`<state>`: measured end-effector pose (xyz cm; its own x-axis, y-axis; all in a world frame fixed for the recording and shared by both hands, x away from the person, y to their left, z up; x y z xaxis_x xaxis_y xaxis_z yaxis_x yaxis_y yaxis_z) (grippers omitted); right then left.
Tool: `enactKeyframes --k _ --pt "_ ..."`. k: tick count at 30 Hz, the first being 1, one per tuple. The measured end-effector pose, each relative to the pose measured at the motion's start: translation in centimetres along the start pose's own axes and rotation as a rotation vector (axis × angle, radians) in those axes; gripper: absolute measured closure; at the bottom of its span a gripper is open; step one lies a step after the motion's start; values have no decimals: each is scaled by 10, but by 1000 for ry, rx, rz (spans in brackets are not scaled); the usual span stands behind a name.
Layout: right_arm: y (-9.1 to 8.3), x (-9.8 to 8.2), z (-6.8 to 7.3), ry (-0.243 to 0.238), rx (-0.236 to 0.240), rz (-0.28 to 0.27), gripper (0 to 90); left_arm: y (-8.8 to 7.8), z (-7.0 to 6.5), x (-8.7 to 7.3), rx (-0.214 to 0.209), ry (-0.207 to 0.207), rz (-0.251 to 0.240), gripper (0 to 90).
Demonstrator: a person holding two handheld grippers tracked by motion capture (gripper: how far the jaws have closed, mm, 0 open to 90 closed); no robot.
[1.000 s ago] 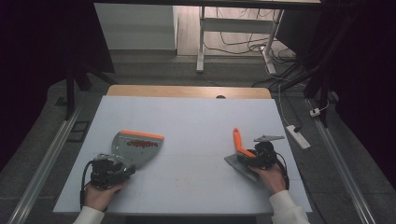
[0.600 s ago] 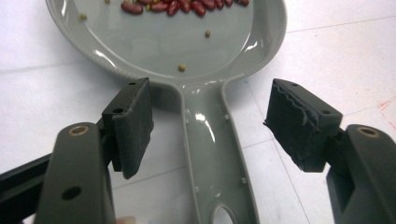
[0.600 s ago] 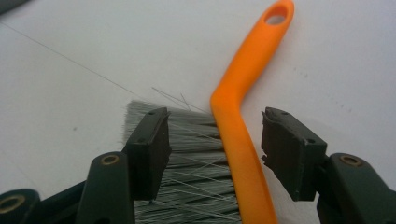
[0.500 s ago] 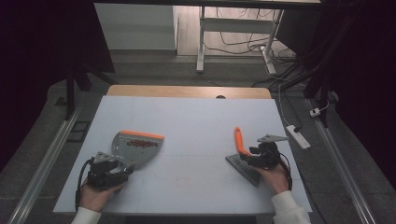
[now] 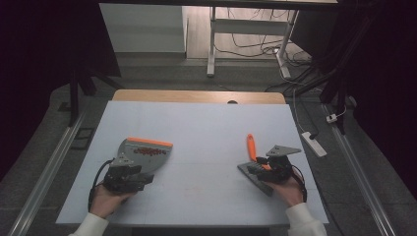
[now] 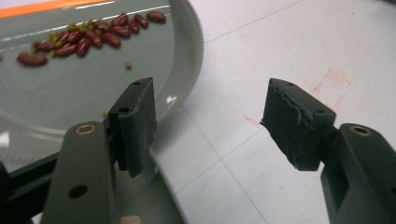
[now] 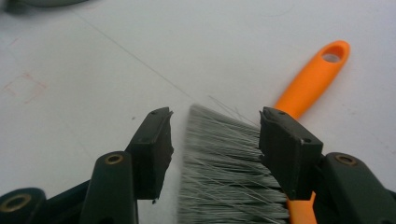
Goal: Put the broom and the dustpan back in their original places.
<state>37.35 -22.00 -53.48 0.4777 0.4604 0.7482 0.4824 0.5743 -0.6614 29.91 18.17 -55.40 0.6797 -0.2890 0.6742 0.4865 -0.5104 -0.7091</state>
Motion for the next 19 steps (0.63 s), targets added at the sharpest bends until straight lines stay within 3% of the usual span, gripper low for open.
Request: enactKeyframes --k 7,19 --pt "-1 0 10 -36 22 -27 439 6 0 4 -37 22 14 352" --pt "-4 2 15 -49 23 -52 438 5 -2 1 -41 30 17 350"
Point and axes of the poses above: each handheld gripper's, and its own axes: y roughly forward along the jaws, x roughly out of its top, z roughly to its left, the point moved 7 cm from there along y, roughly forward along the jaws, and after that the axes turned 1 degree about z, right-handed, at the moved point
